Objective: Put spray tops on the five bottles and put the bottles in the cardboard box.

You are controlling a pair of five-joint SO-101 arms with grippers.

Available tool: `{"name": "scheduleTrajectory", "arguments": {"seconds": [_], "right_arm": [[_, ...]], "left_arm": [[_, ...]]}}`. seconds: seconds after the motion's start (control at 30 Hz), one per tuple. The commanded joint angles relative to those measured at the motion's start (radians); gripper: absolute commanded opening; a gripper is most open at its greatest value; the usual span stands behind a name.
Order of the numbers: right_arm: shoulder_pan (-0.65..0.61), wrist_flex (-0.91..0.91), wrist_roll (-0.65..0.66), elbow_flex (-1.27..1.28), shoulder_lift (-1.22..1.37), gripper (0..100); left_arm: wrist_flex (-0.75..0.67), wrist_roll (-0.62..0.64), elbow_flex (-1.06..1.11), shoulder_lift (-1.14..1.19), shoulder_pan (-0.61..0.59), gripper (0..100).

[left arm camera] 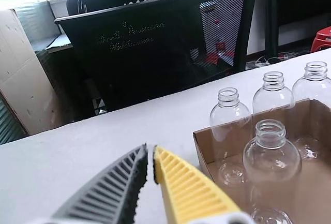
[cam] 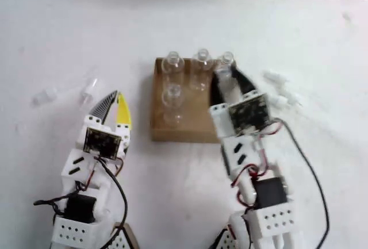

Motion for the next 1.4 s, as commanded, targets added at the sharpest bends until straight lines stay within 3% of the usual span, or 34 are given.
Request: {"name": "scheduleTrajectory", "arguments": {"seconds": [0.0,0.17,0.3,0.5,0.87,1.37], "right_arm": [[-0.024,-0.298,-0.006,0.130,-0.016,1.6],[-0.038,-0.690,-0.006,0.381,-0.012,1.6],[-0.031,-0.750,-0.008,0.460,-0.012,1.6],[0.059,-0.671,-0.203,0.460,-0.012,1.8],[0.094,-0.441,-0.207,0.460,-0.010,1.6],[0.085,-0.263,-0.218,0.462,-0.010,1.6]], "left_arm": [[0.000,-0.014,-0.002,-0.012,0.012,3],[0.000,-0.014,-0.002,-0.012,0.010,3],[0.000,-0.014,-0.002,-0.012,0.010,3],[0.000,-0.014,-0.002,-0.012,0.010,3],[0.000,-0.014,-0.002,-0.012,0.010,3],[0.002,-0.014,-0.002,-0.012,0.013,3]]}}
